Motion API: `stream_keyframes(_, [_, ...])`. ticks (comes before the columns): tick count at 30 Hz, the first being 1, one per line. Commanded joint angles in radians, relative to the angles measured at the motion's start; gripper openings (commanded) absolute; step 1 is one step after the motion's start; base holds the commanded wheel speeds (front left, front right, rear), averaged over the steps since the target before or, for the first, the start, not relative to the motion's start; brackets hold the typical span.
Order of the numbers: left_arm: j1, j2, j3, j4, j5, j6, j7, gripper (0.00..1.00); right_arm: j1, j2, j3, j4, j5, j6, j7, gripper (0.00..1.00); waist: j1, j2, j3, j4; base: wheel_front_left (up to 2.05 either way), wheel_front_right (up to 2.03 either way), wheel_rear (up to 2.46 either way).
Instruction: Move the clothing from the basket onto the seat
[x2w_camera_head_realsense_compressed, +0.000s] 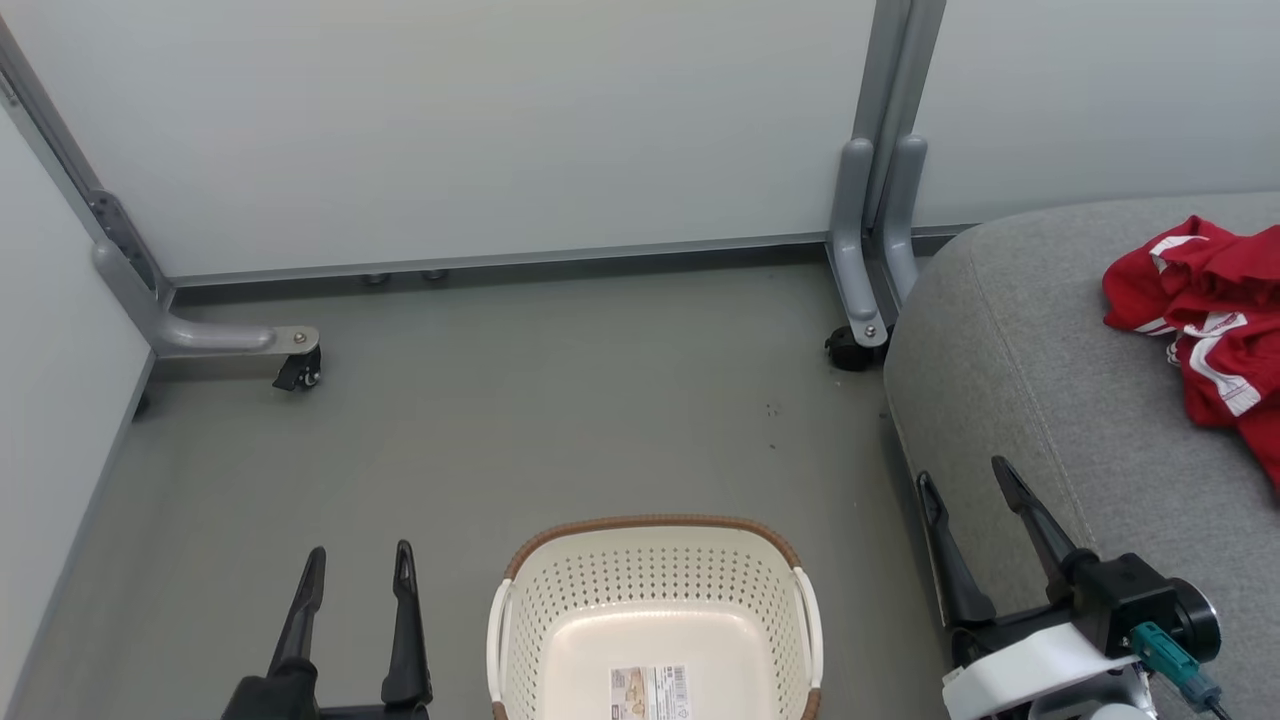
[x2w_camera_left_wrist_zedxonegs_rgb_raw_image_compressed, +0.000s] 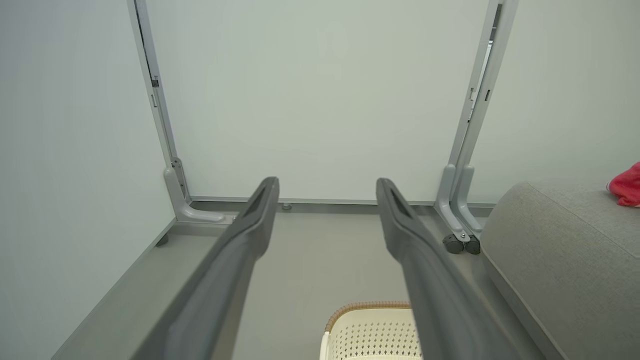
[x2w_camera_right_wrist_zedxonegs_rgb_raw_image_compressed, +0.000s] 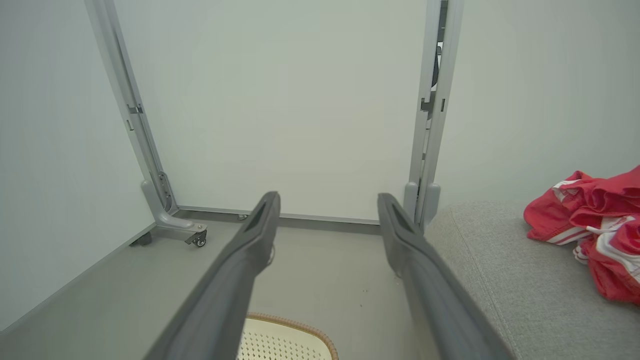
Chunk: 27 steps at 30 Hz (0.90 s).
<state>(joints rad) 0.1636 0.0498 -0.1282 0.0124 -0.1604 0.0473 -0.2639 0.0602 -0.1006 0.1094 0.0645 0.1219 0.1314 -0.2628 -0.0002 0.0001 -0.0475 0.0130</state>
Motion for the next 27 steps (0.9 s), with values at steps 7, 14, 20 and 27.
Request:
stream_keyframes(7, [0.039, 0.002, 0.007, 0.019, 0.013, -0.013, -0.001, 1.00, 0.026, 0.011, 0.001, 0.005, -0.003, -0.001, -0.003, 1.00, 0.0002, -0.0001, -0.025, -0.023, 0.00, 0.00, 0.00])
stream_keyframes(14, [0.030, 0.002, -0.001, 0.040, 0.017, -0.015, -0.001, 1.00, 0.035, 0.015, -0.013, 0.003, -0.003, -0.001, -0.003, 1.00, 0.0002, -0.0001, -0.033, -0.018, 0.00, 0.00, 0.00])
stream_keyframes(20, [0.018, 0.002, 0.001, 0.052, 0.038, -0.009, -0.001, 1.00, 0.040, 0.011, -0.015, 0.004, -0.008, -0.001, -0.003, 1.00, 0.0002, -0.0001, -0.034, -0.019, 0.00, 0.00, 0.00])
stream_keyframes(27, [0.022, 0.001, 0.000, 0.079, -0.024, -0.014, 0.009, 0.00, 0.040, 0.021, -0.014, 0.032, 0.059, 0.000, 0.010, 0.00, 0.0002, -0.0001, -0.032, -0.019, 0.00, 0.00, 0.00])
